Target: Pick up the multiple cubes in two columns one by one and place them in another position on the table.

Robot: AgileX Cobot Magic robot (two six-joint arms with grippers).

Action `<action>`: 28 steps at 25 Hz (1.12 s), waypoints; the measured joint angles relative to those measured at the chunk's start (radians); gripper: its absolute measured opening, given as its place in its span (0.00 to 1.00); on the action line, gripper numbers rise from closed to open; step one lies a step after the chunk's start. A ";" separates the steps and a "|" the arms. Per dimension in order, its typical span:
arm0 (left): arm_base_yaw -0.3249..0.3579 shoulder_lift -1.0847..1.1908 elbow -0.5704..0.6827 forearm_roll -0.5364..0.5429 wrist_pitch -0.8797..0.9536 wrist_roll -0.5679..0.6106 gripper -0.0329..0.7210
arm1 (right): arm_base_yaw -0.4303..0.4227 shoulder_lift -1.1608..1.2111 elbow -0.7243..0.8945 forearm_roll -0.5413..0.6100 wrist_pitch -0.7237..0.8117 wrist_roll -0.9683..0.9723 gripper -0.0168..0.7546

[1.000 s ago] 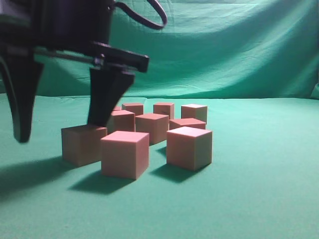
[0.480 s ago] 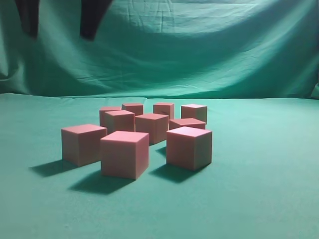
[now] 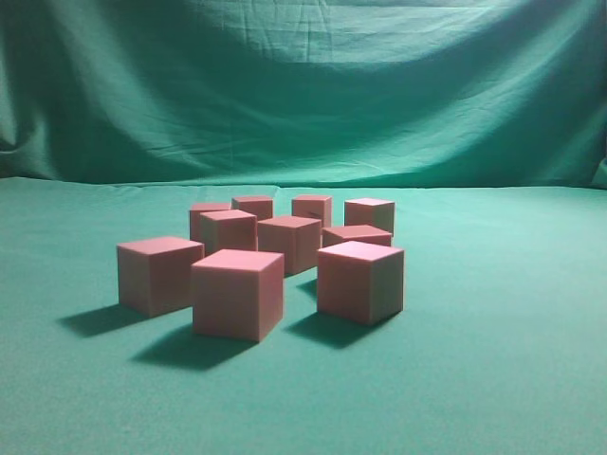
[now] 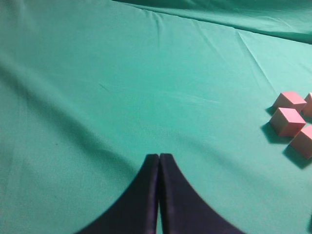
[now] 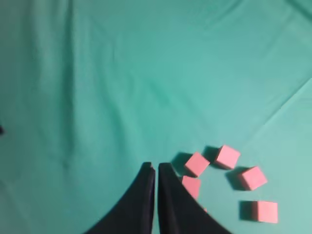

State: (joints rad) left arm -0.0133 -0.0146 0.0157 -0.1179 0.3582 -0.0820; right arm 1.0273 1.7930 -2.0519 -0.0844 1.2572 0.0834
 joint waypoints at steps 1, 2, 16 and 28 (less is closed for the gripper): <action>0.000 0.000 0.000 0.000 0.000 0.000 0.04 | 0.000 -0.034 0.000 0.000 0.002 0.001 0.02; 0.000 0.000 0.000 0.000 0.000 0.000 0.04 | 0.000 -0.075 -0.001 -0.002 0.002 0.001 0.02; 0.000 0.000 0.000 0.000 0.000 0.000 0.04 | 0.000 -0.601 0.328 -0.020 0.019 -0.044 0.02; 0.000 0.000 0.000 0.000 0.000 0.000 0.04 | 0.000 -1.103 0.918 0.062 -0.253 -0.046 0.02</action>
State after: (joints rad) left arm -0.0133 -0.0146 0.0157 -0.1179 0.3582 -0.0820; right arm 1.0273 0.6903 -1.1342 -0.0219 1.0045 0.0373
